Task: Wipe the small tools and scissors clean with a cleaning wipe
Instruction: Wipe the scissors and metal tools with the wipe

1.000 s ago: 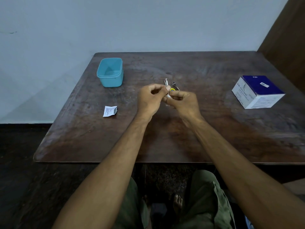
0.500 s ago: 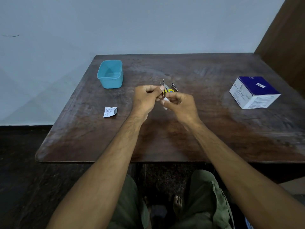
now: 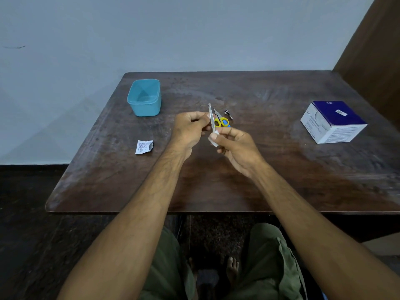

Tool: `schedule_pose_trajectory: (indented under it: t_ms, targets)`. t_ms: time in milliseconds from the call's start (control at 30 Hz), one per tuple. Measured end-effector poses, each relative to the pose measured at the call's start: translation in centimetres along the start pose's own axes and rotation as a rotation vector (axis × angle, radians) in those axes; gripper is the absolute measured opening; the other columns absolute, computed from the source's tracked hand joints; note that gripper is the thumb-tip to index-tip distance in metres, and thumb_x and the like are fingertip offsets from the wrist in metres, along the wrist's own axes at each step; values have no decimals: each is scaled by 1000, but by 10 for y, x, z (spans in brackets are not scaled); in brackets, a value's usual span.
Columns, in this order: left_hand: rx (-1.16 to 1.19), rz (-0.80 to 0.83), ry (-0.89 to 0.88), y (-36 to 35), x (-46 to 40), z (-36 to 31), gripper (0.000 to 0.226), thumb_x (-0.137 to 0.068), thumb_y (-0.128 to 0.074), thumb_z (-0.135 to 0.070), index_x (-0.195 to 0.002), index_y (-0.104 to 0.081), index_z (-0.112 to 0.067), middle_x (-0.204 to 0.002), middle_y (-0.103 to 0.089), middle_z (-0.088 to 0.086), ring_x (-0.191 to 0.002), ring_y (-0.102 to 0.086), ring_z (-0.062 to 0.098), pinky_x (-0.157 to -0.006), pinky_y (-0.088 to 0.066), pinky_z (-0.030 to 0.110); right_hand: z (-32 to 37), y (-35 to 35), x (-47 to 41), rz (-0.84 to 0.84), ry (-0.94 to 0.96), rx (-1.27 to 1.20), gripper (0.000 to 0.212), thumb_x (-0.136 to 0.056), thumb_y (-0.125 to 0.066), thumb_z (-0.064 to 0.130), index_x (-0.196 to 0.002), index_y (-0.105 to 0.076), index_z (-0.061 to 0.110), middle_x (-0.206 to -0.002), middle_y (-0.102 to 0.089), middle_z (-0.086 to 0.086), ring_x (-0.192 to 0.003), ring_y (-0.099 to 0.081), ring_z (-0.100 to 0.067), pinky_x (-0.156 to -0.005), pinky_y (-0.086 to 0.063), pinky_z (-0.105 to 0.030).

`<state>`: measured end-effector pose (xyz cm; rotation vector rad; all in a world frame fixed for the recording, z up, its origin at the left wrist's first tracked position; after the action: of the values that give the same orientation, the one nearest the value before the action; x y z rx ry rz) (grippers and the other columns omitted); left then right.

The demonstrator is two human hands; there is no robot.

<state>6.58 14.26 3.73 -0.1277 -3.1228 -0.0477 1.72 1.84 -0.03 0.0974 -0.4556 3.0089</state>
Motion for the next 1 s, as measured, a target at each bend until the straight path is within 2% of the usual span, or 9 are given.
schedule_pose_trajectory:
  t_ms: [100, 200, 300, 400, 500, 600, 700, 867, 1000]
  targets:
    - [-43, 11, 18, 1, 3, 4, 16, -94, -56, -5, -96, -72, -5, -69, -67, -2, -51, -57, -1, -48, -43, 12, 1, 0, 1, -30, 23, 95, 5, -84, -71, 14, -83, -69, 10, -75, -67, -4, -64, -62, -9, -52, -44, -19]
    - [-40, 4, 21, -1, 6, 2, 17, -95, -56, -7, -98, -73, -4, -74, -68, -1, -54, -58, 0, -50, -43, 12, 8, -1, -2, -59, 62, 155, 16, -85, -71, 22, -74, -68, 11, -65, -63, -2, -60, -59, -10, -51, -42, -21]
    - [-5, 3, 19, 2, 3, -2, 16, -94, -57, -6, -91, -73, -7, -70, -67, -1, -51, -56, -1, -54, -46, 16, 8, -3, -1, -3, 47, 101, 2, -83, -73, 12, -83, -70, 12, -75, -64, -6, -65, -59, -10, -54, -44, -20]
    - [-11, 12, 28, 4, 1, 1, 17, -94, -57, -6, -88, -73, -9, -66, -66, -2, -52, -55, 0, -51, -46, 14, 4, 1, 0, 5, 27, 104, 15, -80, -73, 2, -91, -69, 11, -80, -65, -7, -68, -61, -11, -57, -46, -19]
    - [5, 22, 42, 1, 3, 7, 18, -94, -56, -5, -89, -73, -9, -69, -67, -1, -57, -57, 4, -53, -46, 15, 5, -1, 1, -12, 19, 114, 5, -82, -73, 11, -85, -69, 10, -72, -66, -3, -64, -60, -10, -55, -45, -20]
    - [15, 27, 22, -2, 6, 6, 18, -95, -55, -6, -99, -72, -4, -77, -68, 1, -59, -60, 0, -54, -44, 13, 7, -3, -1, -37, 25, 119, 14, -84, -72, 21, -77, -69, 10, -67, -64, -2, -61, -59, -11, -54, -43, -21]
    - [57, 58, 21, -2, 5, 5, 21, -96, -54, -6, -107, -70, 2, -77, -66, 2, -52, -57, -5, -49, -40, 8, 6, -3, 2, -9, 8, 59, 12, -86, -70, 18, -86, -69, 6, -71, -66, -1, -63, -60, -9, -55, -45, -19]
    - [105, 123, 68, -3, 4, 15, 18, -95, -58, -16, -97, -72, -6, -80, -68, 7, -63, -59, 10, -57, -47, 20, 2, -4, 7, 48, -43, -9, 10, -88, -66, 16, -86, -68, 6, -73, -66, -2, -66, -62, -10, -56, -47, -18]
    - [203, 133, 106, -4, 8, 25, 24, -95, -58, -28, -92, -74, -11, -83, -72, 6, -73, -63, 17, -68, -49, 29, 3, -3, 7, -33, -4, 34, 8, -86, -69, 15, -84, -69, 8, -74, -66, -3, -65, -61, -10, -57, -47, -20]
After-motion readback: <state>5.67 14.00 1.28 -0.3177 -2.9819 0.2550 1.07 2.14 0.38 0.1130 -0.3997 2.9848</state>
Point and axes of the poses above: each hand's wrist, its own x-axis away from the middle knuckle, its own y-axis out of the back of the hand, z = x × y, the point moved 4 cm from there along -x, towards the middle knuckle
